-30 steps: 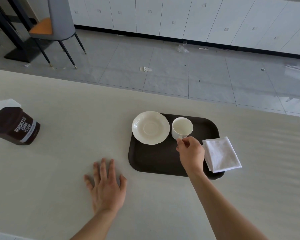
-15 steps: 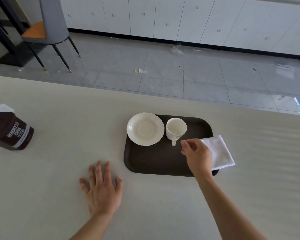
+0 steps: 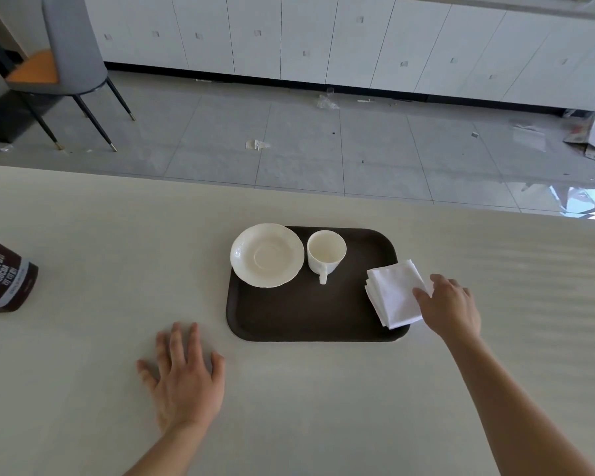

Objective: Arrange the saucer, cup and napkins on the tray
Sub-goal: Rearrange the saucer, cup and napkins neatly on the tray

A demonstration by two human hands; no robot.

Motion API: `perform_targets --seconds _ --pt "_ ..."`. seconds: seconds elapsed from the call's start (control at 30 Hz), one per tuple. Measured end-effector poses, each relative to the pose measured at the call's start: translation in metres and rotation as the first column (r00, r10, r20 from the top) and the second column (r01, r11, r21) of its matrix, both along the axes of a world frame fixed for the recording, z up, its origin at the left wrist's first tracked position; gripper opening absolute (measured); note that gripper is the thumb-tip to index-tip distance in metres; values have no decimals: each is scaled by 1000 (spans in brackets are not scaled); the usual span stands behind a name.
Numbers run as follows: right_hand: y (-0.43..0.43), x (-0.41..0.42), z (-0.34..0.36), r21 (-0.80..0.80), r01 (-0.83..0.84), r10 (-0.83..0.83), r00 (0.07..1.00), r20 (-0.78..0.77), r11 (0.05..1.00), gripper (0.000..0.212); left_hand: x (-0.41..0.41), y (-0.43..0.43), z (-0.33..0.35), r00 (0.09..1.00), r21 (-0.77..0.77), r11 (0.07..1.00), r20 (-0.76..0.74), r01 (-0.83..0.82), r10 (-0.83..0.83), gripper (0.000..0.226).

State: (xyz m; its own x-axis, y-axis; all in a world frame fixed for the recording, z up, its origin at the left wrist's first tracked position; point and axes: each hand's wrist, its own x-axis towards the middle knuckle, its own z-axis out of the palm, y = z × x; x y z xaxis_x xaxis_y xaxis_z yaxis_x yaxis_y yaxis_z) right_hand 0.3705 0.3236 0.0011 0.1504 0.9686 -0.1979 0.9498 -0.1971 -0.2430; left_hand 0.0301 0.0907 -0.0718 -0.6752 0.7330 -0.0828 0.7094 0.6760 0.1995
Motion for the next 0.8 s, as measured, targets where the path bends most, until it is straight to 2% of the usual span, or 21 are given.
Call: perform_targets --seconds 0.1,0.27,0.4,0.6,0.7,0.8 --pt "2 -4 -5 -53 39 -43 996 -76 998 37 0 0 1 1000 -9 1000 4 -2 2 72" --pt "0 -5 -8 25 115 -106 965 -239 993 23 1 0 2 1000 -5 1000 9 -1 1 73" --pt "-2 -16 -10 -16 236 -211 834 -510 972 22 1 0 2 1000 -17 1000 5 3 -3 73" --pt "-6 -40 -21 2 368 -276 700 -659 930 32 0 0 2 1000 -17 1000 12 -5 5 75" --pt "-3 -47 -22 -19 307 -255 752 -609 951 34 0 1 2 1000 -20 1000 18 -2 2 75" --pt "-1 -48 -16 -25 181 -170 856 -488 983 39 1 2 3 999 -5 1000 32 -8 8 77"
